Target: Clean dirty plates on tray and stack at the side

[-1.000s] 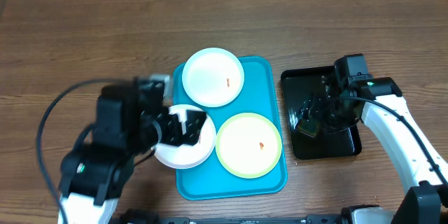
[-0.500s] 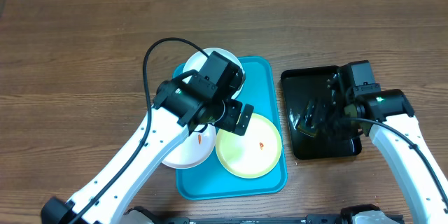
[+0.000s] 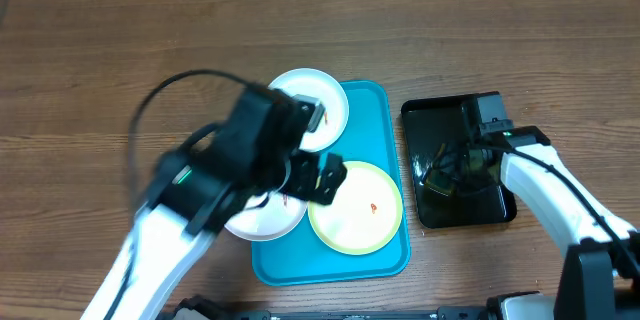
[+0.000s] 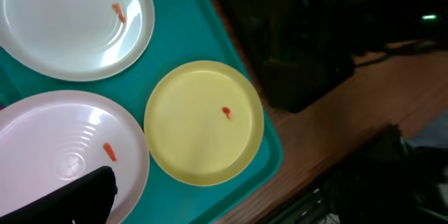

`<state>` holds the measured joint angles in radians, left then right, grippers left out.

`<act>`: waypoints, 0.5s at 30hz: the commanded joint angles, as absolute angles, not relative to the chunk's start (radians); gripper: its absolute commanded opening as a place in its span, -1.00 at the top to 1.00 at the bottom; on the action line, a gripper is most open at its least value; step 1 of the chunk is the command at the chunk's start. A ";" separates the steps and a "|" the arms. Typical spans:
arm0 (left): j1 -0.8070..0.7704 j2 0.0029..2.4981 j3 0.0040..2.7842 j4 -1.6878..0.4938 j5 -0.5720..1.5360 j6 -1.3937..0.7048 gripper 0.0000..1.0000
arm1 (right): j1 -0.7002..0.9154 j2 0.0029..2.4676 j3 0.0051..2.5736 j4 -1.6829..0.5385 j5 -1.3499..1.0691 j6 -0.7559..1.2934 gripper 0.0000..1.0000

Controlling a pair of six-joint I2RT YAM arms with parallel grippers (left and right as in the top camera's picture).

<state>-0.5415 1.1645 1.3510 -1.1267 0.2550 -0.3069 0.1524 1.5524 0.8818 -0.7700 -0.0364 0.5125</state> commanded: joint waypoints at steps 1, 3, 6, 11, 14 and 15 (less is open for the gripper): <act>-0.537 1.074 1.370 -1.153 0.277 -0.284 -1.00 | 0.156 1.600 0.881 -0.744 -0.016 0.524 0.34; -0.537 1.040 1.370 -1.179 0.274 -0.284 -0.99 | 0.156 1.639 0.875 -0.720 -0.016 0.524 0.39; -0.537 1.020 1.370 -1.221 0.231 -0.284 -0.99 | 0.156 1.702 0.871 -0.697 -0.013 0.525 0.74; -0.537 1.034 1.369 -1.253 0.195 -0.284 -1.00 | 0.156 1.705 0.892 -0.708 -0.003 0.515 0.92; -0.537 1.055 1.369 -1.252 0.195 -0.284 -0.99 | 0.156 1.666 0.941 -0.765 -0.001 0.455 0.92; -0.537 1.064 1.369 -1.251 0.195 -0.284 -0.99 | 0.156 1.649 0.963 -0.790 -0.002 0.416 0.92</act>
<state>-0.5415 1.0454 1.3621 -1.2518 0.2123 -0.3038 0.1520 1.6752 0.9169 -0.7589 -0.0311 0.4923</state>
